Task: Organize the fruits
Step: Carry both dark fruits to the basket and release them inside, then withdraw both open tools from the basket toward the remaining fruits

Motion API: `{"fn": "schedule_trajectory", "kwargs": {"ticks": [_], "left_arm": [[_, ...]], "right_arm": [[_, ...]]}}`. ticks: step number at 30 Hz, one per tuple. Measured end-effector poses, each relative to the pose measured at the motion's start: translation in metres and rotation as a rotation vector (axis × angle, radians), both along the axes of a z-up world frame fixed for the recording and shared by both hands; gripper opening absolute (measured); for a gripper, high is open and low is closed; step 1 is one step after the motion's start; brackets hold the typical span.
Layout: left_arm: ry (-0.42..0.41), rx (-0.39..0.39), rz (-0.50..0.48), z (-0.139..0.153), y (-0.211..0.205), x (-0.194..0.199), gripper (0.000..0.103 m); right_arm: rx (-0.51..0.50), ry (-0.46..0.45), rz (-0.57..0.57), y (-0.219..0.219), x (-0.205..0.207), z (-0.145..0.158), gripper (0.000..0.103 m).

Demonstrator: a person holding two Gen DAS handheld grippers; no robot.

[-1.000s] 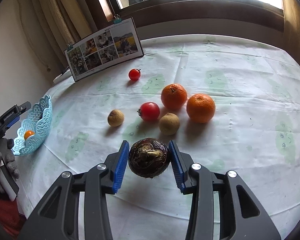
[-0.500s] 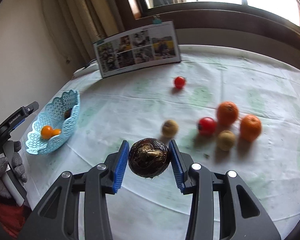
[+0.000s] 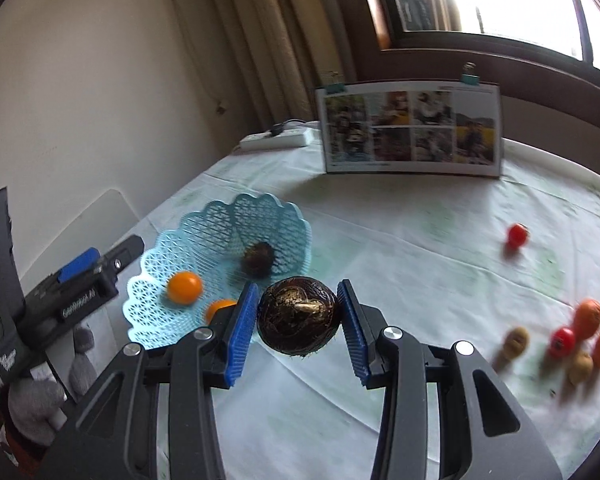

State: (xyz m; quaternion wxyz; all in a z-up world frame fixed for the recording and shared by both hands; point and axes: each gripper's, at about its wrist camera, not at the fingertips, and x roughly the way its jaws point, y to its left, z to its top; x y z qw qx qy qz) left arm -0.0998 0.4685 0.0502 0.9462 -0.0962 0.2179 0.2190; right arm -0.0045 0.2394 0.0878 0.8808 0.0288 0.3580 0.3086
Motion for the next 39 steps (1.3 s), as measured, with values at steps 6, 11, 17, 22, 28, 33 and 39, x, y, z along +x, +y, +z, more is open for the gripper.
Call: {"fn": "schedule_trajectory", "kwargs": {"ticks": [6, 11, 17, 22, 28, 33, 39], "left_arm": [[0.001, -0.010, 0.017, -0.004, 0.011, -0.012, 0.096], [-0.017, -0.027, 0.027, -0.002, 0.018, -0.017, 0.100], [-0.028, -0.021, 0.035, 0.001, 0.019, -0.017, 0.100], [-0.036, -0.030, 0.027, 0.003, 0.015, -0.014, 0.100], [-0.044, -0.018, 0.003, 0.007, 0.002, -0.010, 0.100], [-0.045, 0.001, -0.037, 0.011, -0.013, -0.006, 0.100], [-0.033, 0.013, -0.091, 0.013, -0.035, 0.003, 0.100]], "right_arm": [[-0.022, 0.005, 0.050, 0.044, 0.009, -0.002, 0.042], [-0.016, 0.004, 0.038, 0.055, 0.017, -0.004, 0.042], [-0.019, 0.016, -0.003, 0.044, 0.024, -0.007, 0.043], [-0.004, 0.031, -0.036, 0.028, 0.024, -0.012, 0.049], [0.009, 0.029, -0.076, 0.008, 0.022, -0.014, 0.056], [0.013, 0.023, -0.105, -0.011, 0.019, -0.014, 0.059], [0.010, 0.039, -0.155, -0.041, 0.015, -0.022, 0.060]]}}
